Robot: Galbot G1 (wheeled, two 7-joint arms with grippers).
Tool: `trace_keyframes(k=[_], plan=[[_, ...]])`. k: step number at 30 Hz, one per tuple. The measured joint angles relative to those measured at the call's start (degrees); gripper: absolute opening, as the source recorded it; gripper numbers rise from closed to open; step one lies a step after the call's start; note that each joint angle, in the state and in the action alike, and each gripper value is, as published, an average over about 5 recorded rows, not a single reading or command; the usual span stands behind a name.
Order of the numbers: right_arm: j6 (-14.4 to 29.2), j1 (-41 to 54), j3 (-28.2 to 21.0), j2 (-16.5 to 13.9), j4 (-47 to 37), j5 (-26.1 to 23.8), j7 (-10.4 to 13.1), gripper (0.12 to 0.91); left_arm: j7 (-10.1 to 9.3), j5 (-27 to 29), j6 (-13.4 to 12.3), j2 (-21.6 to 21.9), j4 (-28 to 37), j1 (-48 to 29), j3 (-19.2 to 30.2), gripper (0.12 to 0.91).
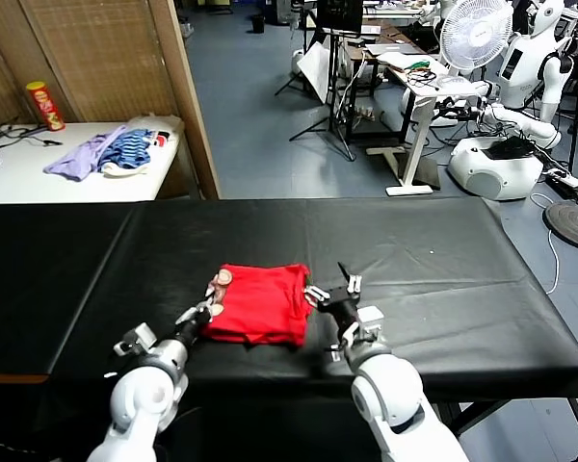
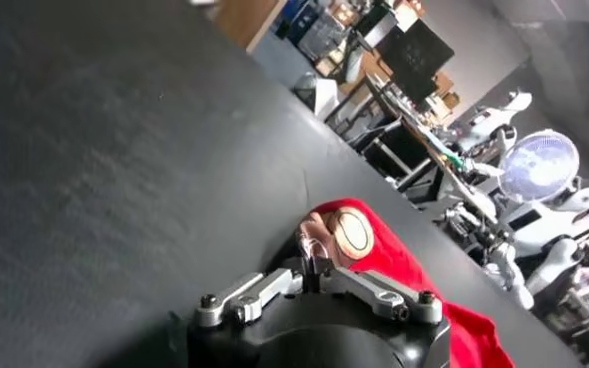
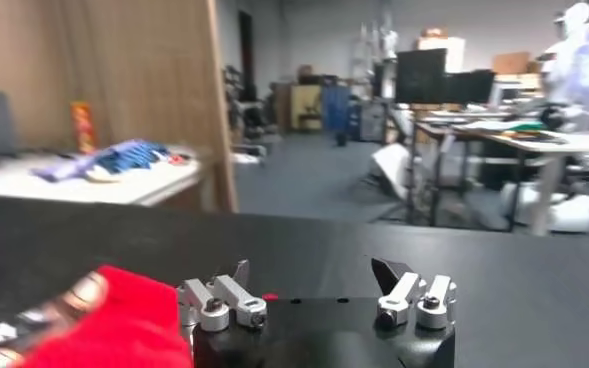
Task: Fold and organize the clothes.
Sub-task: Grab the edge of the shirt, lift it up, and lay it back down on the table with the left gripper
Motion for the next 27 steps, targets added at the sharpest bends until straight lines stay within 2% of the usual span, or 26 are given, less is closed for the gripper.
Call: trace_keyframes(k=[6,11,19,24,27], plan=[[-2.74,-3.68,3.24,-0.15,2.10,-2.88,0.42,0.798,0.96,20.61,-1.34,3.30,-1.02,0.56,-0.44,0.154],[-3.18,-6.24,5.17,-0.33,3.94,-3.08,0.49,0.798,1.46,31.04,-1.65,7.92,-1.19,1.33,-1.78,0.154],[-3.28,-7.86,5.92,-0.05,5.13,-3.07,0.63,0.798,2.29,42.33,-3.21,18.92,-2.24,2.63,-5.41,0.154],[-3.44,-8.04,5.95,0.12,5.58,-2.96,0.69,0.798,1.98,47.18,-2.26,26.15,-4.77,3.99,-8.44,0.154],[-3.44,-8.35,5.97,0.20,5.64,-2.94,0.68,0.798,1.76,47.47,-1.28,27.92,-7.39,5.05,-9.19,0.154]])
